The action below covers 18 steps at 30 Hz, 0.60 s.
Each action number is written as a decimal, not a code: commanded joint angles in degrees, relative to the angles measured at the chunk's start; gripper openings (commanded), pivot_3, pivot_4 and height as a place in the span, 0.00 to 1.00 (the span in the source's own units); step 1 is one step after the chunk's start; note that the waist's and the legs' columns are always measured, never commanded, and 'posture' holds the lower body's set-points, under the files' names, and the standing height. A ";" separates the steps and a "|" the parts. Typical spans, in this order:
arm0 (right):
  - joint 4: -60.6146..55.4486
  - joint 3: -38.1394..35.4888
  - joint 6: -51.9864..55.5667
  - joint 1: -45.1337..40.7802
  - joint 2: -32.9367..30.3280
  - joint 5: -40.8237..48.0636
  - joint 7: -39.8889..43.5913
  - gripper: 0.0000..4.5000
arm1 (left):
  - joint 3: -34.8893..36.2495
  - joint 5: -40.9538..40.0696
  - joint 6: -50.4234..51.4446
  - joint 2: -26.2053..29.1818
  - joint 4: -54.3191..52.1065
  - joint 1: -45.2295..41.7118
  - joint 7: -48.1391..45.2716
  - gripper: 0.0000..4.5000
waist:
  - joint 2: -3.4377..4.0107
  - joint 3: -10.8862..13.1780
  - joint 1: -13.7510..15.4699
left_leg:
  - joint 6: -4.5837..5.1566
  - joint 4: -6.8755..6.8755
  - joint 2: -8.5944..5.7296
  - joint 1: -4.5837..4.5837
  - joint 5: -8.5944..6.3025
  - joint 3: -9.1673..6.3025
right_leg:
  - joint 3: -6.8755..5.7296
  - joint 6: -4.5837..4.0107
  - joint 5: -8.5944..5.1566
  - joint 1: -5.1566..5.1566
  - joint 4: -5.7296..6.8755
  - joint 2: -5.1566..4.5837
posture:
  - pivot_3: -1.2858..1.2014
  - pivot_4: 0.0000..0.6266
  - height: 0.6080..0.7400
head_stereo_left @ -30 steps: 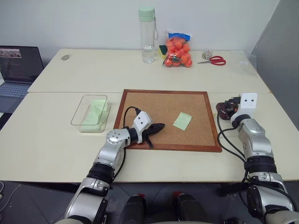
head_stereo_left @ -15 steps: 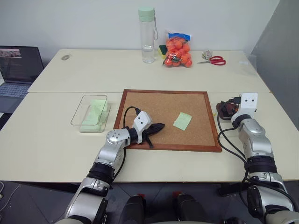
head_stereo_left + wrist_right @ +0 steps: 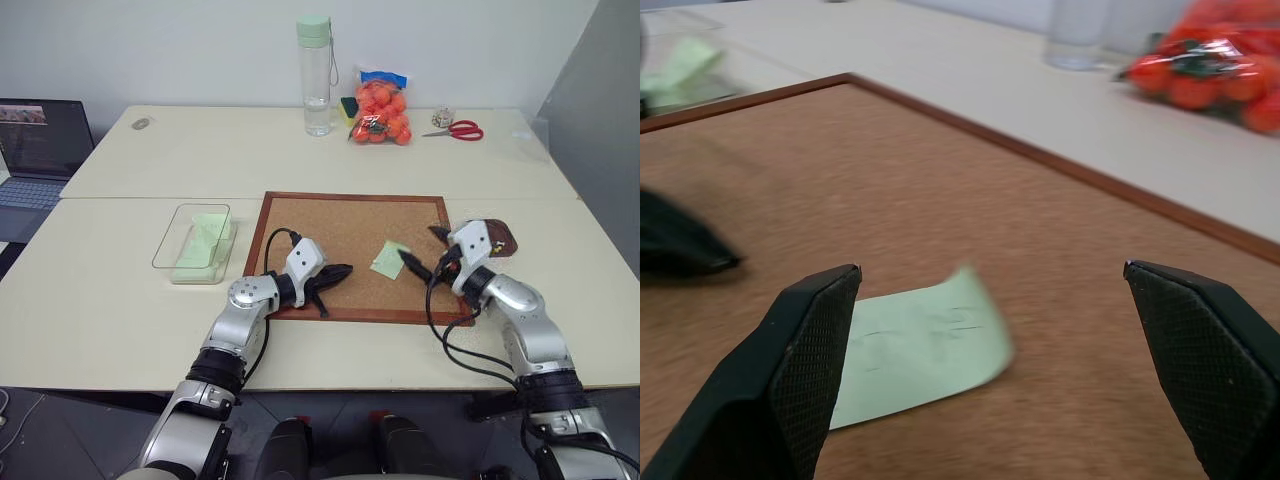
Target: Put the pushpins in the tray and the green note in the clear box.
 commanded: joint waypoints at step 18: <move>9.16 5.60 -2.36 -5.99 6.36 -3.55 1.64 0.99 | -2.04 1.81 1.13 -0.35 1.50 2.06 0.53 0.00 | -0.03 -0.02 -0.07 | 0.00 0.00 0.00 0.10 0.00 0.03 | 0.01 0.00 0.00 0.03 0.05 0.02 | 0.52 0.24 1.00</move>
